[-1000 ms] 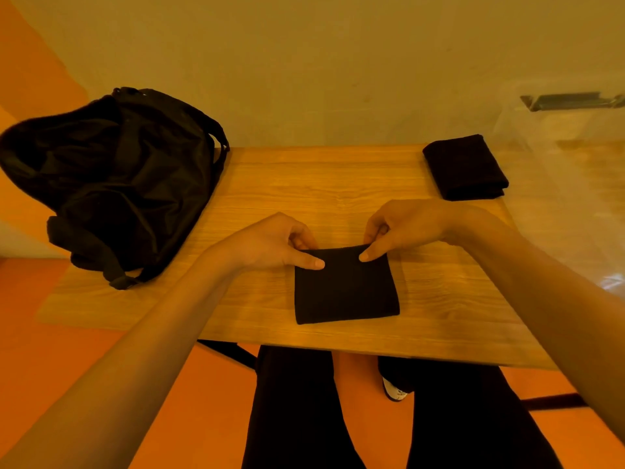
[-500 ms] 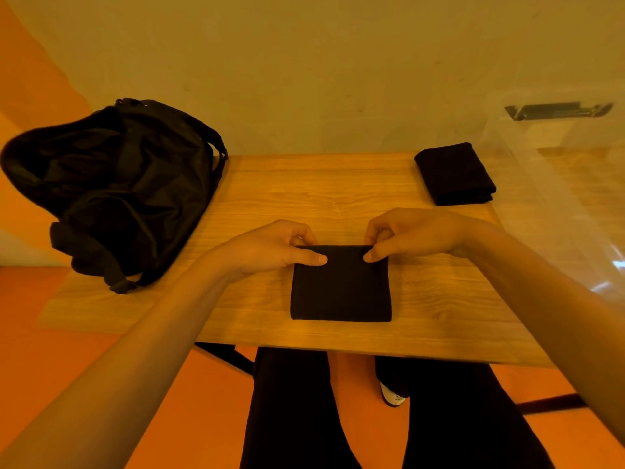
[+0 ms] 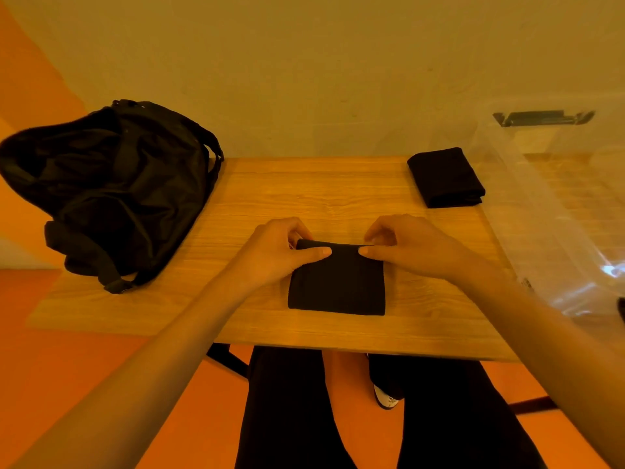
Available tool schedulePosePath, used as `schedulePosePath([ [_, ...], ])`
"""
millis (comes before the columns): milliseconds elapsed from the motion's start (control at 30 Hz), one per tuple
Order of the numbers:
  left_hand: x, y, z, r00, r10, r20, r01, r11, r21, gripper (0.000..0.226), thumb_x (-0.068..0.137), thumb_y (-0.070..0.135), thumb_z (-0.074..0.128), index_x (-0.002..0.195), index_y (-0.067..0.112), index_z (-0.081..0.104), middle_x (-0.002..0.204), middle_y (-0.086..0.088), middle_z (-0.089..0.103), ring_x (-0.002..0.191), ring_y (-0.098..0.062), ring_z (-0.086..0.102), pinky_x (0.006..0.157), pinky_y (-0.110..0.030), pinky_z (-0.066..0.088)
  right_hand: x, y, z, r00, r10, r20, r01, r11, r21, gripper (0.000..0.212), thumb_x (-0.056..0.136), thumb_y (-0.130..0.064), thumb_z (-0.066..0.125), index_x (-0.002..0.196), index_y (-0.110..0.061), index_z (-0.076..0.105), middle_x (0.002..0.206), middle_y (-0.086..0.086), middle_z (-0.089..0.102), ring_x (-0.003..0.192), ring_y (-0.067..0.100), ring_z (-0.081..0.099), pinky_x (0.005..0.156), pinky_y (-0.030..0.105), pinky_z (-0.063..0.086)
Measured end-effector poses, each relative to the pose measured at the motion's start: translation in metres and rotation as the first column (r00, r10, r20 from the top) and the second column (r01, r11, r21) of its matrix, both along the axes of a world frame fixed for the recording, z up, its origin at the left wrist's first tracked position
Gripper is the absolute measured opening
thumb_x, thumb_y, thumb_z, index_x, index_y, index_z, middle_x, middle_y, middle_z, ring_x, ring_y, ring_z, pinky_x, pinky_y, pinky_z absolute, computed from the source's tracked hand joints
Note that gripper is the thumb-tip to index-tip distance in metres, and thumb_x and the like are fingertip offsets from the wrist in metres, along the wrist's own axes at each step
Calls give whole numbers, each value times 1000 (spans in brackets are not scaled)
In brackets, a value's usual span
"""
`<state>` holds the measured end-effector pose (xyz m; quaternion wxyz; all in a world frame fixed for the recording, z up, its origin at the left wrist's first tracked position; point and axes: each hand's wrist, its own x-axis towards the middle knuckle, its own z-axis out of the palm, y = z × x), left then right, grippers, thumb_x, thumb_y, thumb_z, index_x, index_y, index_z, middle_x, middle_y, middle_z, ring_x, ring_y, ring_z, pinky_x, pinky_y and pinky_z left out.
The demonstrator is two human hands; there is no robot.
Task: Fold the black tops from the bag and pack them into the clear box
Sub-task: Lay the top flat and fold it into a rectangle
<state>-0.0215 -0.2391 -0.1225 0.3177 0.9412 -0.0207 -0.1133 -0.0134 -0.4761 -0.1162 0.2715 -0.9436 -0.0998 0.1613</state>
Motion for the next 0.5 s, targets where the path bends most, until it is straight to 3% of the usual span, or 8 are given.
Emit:
schedulePosePath([
  [67,-11,1,-5,950,-56,307,-16,974,226,48,92,63,56,117,23,64,114,6,61,103,-11,58,83,-31,53,-16,4,-6,959,33,282,-18,998,-55,50,95,-53,55,136,-26,54,138,-4,52,128,13,47,103,29,41],
  [133,-27,2,-9,840,-163,517,37,969,245,58,99,61,39,128,17,63,126,0,60,116,-16,55,95,-36,50,-34,10,-14,922,138,361,-100,987,-122,69,94,-65,36,152,-26,39,157,-4,37,145,14,30,116,31,23],
  [200,-41,2,-14,798,-326,506,197,936,292,68,103,60,26,146,14,53,150,-3,50,138,-18,44,116,-35,34,-47,15,-26,915,245,322,-180,959,-219,80,93,-69,19,160,-26,18,167,-5,14,154,12,7,120,29,3],
  [267,-48,2,-21,798,-482,362,332,853,404,79,100,66,9,158,18,34,165,1,28,153,-13,21,122,-27,10,-54,16,-36,926,276,257,-210,943,-257,80,93,-66,13,161,-24,10,168,-6,6,154,10,-1,120,26,-5],
  [300,-49,3,-24,815,-500,292,365,836,410,83,97,69,2,160,21,28,168,4,20,155,-10,13,122,-24,3,-56,15,-38,936,252,245,-197,953,-228,77,95,-64,14,161,-24,13,168,-6,10,154,10,4,121,26,-2],
  [367,-48,6,-28,868,-435,240,352,880,319,80,96,68,5,160,24,27,168,7,18,154,-6,10,120,-20,1,-53,13,-34,963,118,243,-104,992,-69,66,99,-57,24,156,-24,31,160,-3,34,146,11,28,119,27,19],
  [433,-41,5,-22,931,-289,221,268,956,121,69,100,60,20,157,24,35,163,9,31,148,-5,24,120,-20,12,-42,12,-28,974,-26,225,8,997,81,53,102,-51,39,146,-23,47,142,-2,53,129,11,47,106,27,39],
  [500,-27,5,-14,965,-195,174,193,981,31,58,104,53,33,153,24,43,148,8,47,135,-6,42,115,-26,32,-28,13,-19,981,-99,167,86,993,82,47,100,-49,49,139,-22,54,132,-1,57,119,13,53,95,28,46],
])
